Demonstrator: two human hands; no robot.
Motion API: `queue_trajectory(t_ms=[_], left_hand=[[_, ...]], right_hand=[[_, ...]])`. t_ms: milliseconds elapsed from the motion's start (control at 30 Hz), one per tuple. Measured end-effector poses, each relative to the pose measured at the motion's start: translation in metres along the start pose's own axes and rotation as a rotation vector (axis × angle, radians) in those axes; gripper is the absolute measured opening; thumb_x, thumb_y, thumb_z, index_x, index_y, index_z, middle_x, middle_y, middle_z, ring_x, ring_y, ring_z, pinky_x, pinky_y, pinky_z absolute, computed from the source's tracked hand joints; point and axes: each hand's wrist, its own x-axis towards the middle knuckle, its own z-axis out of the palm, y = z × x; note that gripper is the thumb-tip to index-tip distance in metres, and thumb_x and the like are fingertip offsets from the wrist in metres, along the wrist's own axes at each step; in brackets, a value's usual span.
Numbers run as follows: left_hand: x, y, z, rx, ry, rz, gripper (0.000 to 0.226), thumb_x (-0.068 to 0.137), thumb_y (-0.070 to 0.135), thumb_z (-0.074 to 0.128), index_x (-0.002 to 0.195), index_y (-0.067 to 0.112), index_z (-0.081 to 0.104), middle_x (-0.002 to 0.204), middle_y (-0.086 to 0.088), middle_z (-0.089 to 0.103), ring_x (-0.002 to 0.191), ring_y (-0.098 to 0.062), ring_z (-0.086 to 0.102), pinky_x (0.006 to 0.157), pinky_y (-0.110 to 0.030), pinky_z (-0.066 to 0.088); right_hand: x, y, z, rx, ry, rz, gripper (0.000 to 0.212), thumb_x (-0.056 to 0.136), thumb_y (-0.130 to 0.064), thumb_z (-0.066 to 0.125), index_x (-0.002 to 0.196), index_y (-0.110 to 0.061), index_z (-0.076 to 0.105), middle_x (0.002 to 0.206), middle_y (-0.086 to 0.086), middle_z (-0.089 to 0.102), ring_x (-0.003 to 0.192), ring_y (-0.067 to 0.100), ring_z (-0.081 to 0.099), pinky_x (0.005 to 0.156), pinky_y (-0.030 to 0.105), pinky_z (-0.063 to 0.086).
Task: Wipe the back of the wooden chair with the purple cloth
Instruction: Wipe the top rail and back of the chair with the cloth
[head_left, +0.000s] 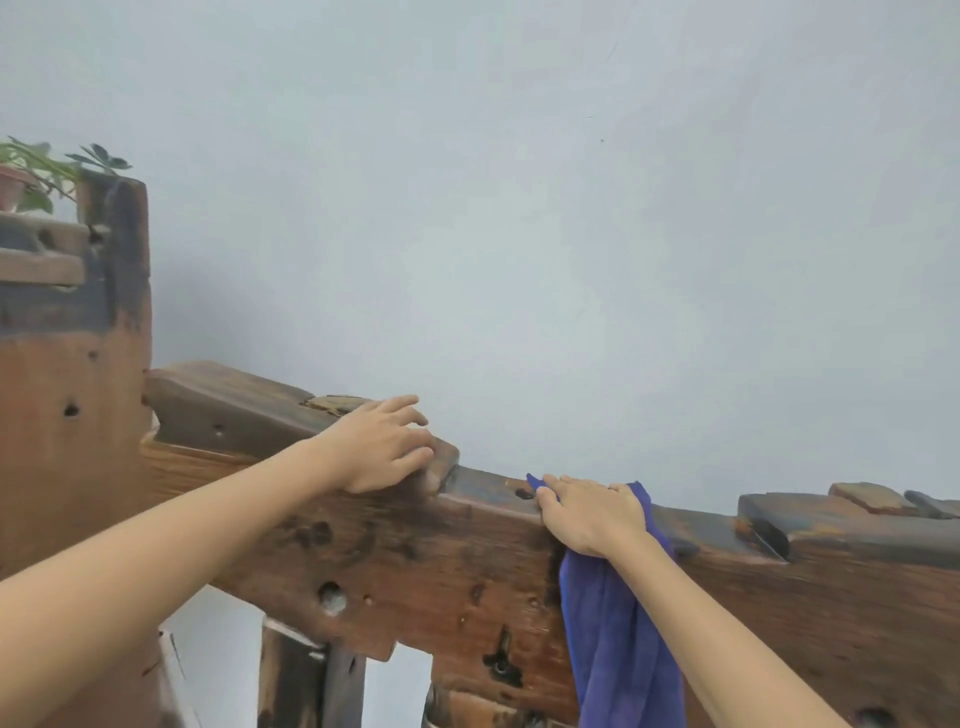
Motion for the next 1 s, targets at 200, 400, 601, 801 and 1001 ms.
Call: queue_trajectory(t_ms=[200,400,601,801,1001], left_hand=[[-0.030,-0.095,0.021,-0.097,-0.001,-0.283,0.096,0.074,0.079,-0.016,0.155,0.047,0.025,0.167,-0.004,0.021,0.157,-0.025,0.007,0.125,-0.044,0.008],[-0.022,-0.151,0.044,-0.023,0.150,-0.313,0.097,0.085,0.073,-0.015,0.150,0.027,0.041,0.156,-0.003,0.044,0.151,-0.025,0.028,0.121,-0.044,0.026],[-0.017,-0.155,0.039,-0.033,0.188,-0.264,0.084,0.087,0.076,0.000,0.122,0.036,0.065,0.127,0.006,0.065,0.128,-0.018,0.051,0.096,-0.043,0.047],[-0.018,-0.161,0.029,-0.131,0.124,-0.204,0.084,0.077,0.087,-0.011,0.081,0.028,0.049,0.089,0.001,0.061,0.091,-0.025,0.057,0.077,-0.043,0.044],[-0.019,-0.155,0.034,-0.012,0.228,-0.244,0.053,0.104,0.055,0.009,0.103,0.028,0.054,0.100,-0.003,0.066,0.099,-0.028,0.060,0.076,-0.044,0.049]], right_hand=[[0.013,-0.058,-0.001,0.083,0.016,-0.124,0.037,0.103,-0.034,0.017,0.106,-0.023,0.052,0.113,-0.004,0.060,0.110,0.026,0.057,0.093,0.044,0.041],[0.009,-0.098,0.006,0.117,0.162,-0.186,0.028,0.100,-0.038,0.030,0.085,-0.022,0.047,0.100,-0.003,0.065,0.094,0.029,0.061,0.071,0.039,0.038],[-0.003,-0.098,0.016,0.181,0.375,-0.116,0.034,0.101,-0.049,0.040,0.096,-0.043,0.073,0.079,-0.016,0.072,0.077,0.012,0.064,0.060,0.030,0.045],[0.014,-0.115,0.020,0.750,0.524,-0.096,0.040,0.107,-0.035,0.045,0.088,-0.017,0.076,0.089,-0.012,0.078,0.089,0.007,0.073,0.081,0.034,0.057],[0.044,-0.186,0.015,0.675,0.386,-0.172,0.044,0.107,-0.046,0.037,0.093,-0.024,0.073,0.094,-0.005,0.075,0.097,0.021,0.067,0.082,0.038,0.054]])
